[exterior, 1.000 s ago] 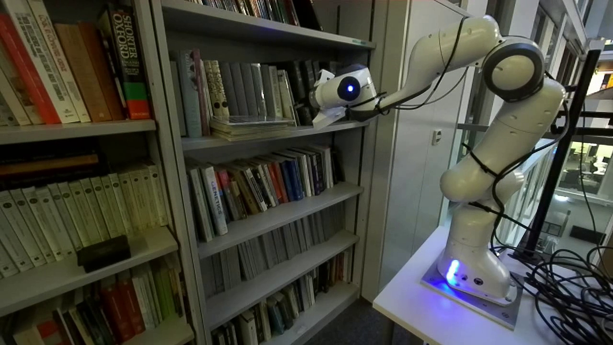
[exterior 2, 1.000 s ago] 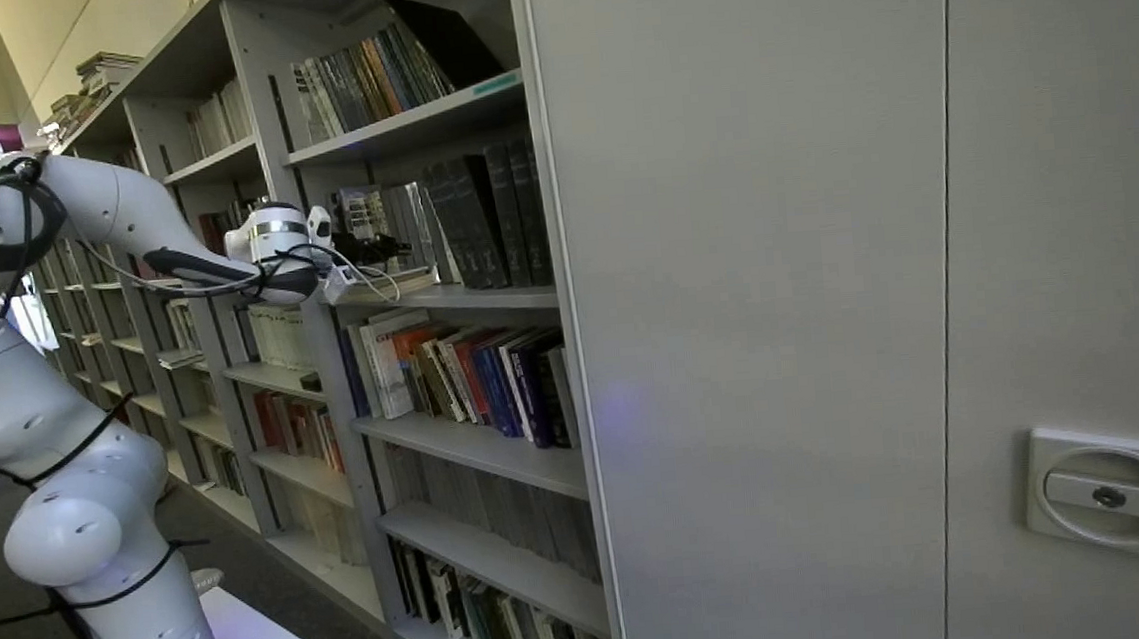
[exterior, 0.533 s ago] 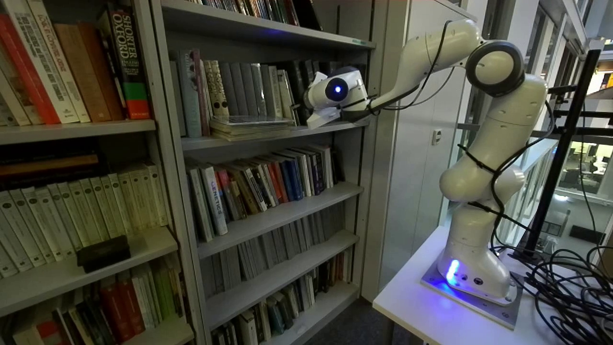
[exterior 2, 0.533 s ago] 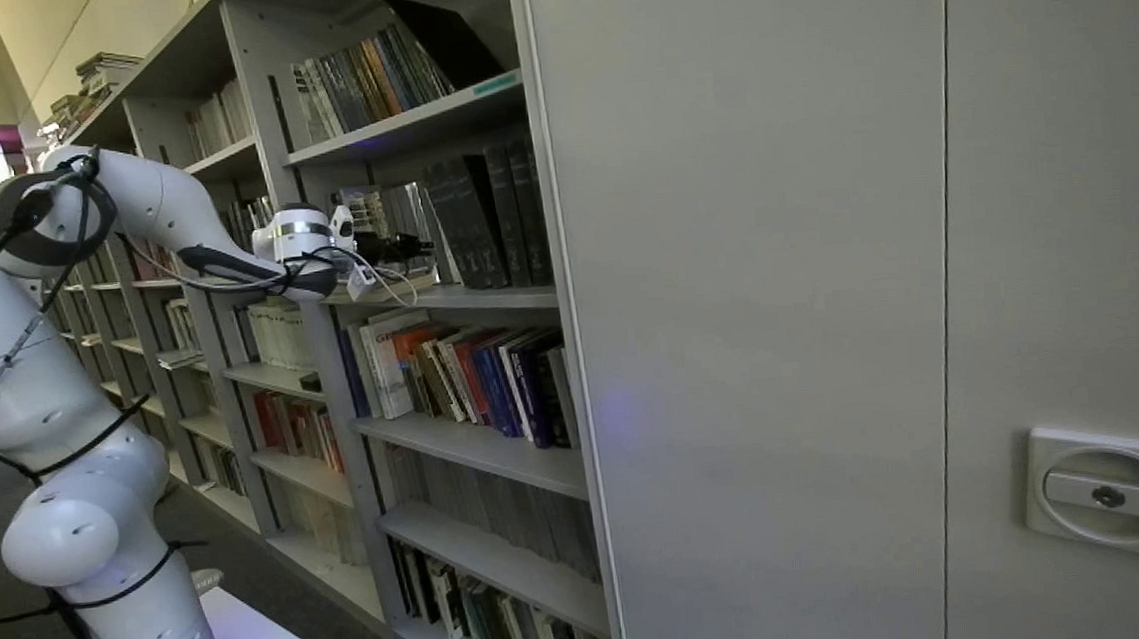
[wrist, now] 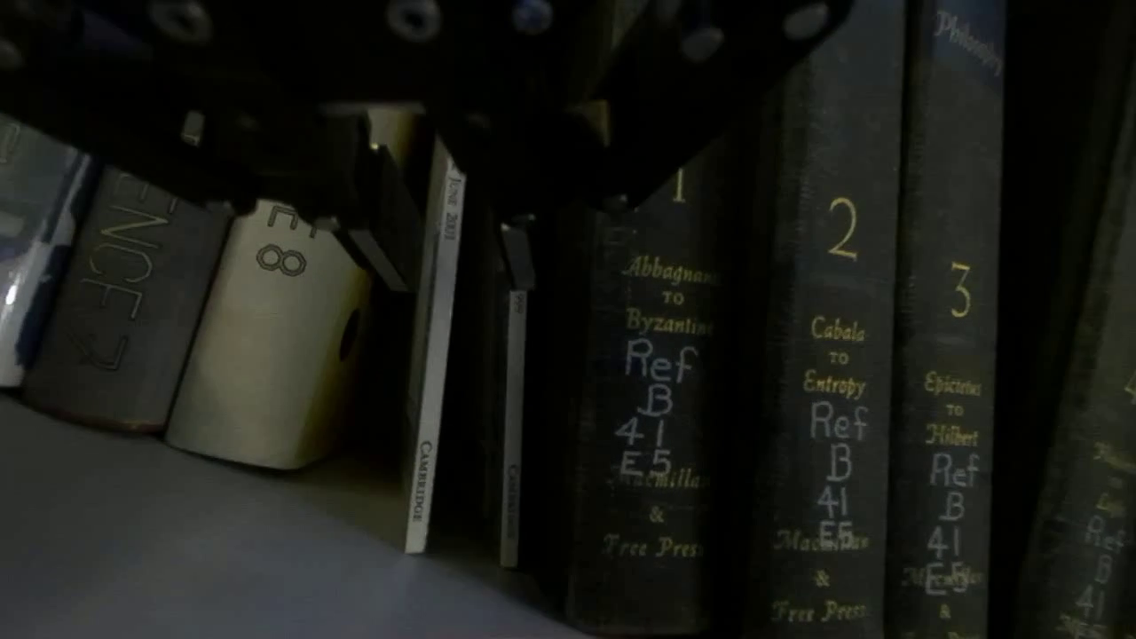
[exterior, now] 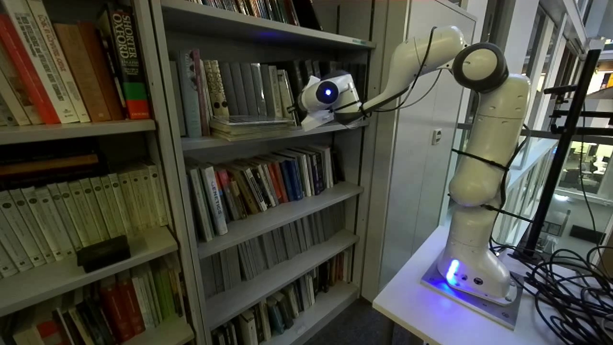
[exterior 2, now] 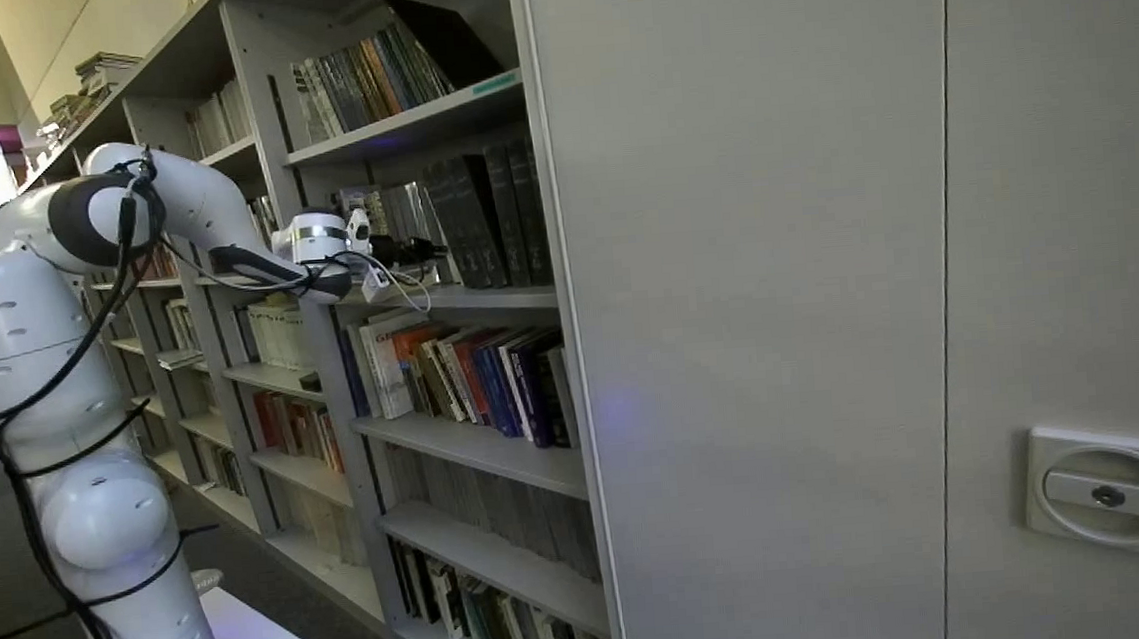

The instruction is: Remove the thin books from the shelf and stack them neatly

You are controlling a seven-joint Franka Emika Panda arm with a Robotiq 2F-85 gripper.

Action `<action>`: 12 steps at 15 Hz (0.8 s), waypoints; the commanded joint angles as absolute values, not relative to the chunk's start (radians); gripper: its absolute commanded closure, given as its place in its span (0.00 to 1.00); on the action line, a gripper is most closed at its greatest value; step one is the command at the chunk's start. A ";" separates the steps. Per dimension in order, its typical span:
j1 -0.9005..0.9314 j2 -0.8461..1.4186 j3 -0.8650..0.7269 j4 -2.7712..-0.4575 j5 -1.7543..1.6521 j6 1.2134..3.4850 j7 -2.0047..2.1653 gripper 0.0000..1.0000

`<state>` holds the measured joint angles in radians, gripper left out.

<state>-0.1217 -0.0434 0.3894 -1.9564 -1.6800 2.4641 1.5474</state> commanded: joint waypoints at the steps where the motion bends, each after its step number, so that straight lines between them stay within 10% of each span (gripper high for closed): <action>1: -0.003 0.002 0.275 -1.891 -1.702 2.446 1.523 0.64; 12: 0.091 0.050 0.181 -1.825 -1.701 2.445 1.504 0.63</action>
